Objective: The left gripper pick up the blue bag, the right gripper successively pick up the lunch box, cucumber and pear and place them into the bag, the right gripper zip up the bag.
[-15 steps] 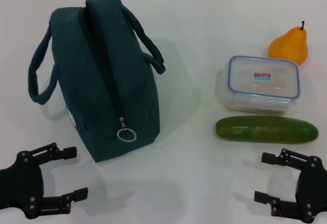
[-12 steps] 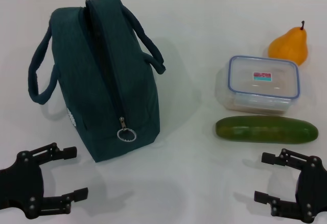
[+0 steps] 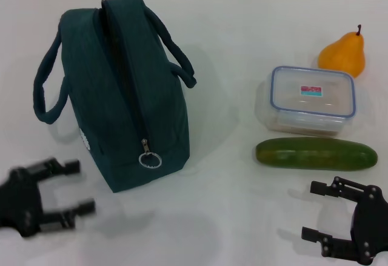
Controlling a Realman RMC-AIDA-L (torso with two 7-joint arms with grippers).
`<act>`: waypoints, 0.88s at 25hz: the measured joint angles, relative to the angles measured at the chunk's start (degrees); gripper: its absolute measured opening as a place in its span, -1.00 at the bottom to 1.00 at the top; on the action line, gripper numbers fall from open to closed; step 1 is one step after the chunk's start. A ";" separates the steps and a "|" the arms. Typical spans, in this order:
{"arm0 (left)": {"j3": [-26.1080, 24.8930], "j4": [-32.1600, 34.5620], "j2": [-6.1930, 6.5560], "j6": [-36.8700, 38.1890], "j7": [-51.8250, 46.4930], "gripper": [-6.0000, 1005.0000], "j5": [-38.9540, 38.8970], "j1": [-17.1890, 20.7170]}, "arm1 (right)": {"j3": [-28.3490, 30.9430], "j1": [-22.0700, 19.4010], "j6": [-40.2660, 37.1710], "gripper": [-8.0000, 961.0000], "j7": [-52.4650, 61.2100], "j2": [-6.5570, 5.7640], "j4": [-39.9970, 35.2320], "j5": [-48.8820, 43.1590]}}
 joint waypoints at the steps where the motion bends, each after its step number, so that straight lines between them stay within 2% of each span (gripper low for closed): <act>1: 0.00 0.00 0.00 0.00 0.00 0.72 0.00 0.00 | 0.00 0.00 -0.01 0.57 0.00 0.00 -0.01 0.00; 6: -5.31 -0.05 3.72 -0.26 -22.73 0.72 0.18 -3.94 | 0.00 0.14 -0.35 0.57 0.02 0.00 -0.11 0.00; 11: -5.90 2.03 6.72 -0.11 -33.82 0.71 0.67 -6.51 | 0.00 0.41 -0.47 0.57 0.06 0.04 0.16 0.00; 15: -5.97 7.76 7.92 0.05 -42.98 0.71 0.69 -8.31 | 0.00 0.49 -0.48 0.57 0.06 0.08 0.29 0.00; 22: -3.69 24.59 8.98 0.69 -60.02 0.70 2.36 -10.84 | 0.03 0.53 -0.48 0.56 0.14 0.09 0.09 0.01</act>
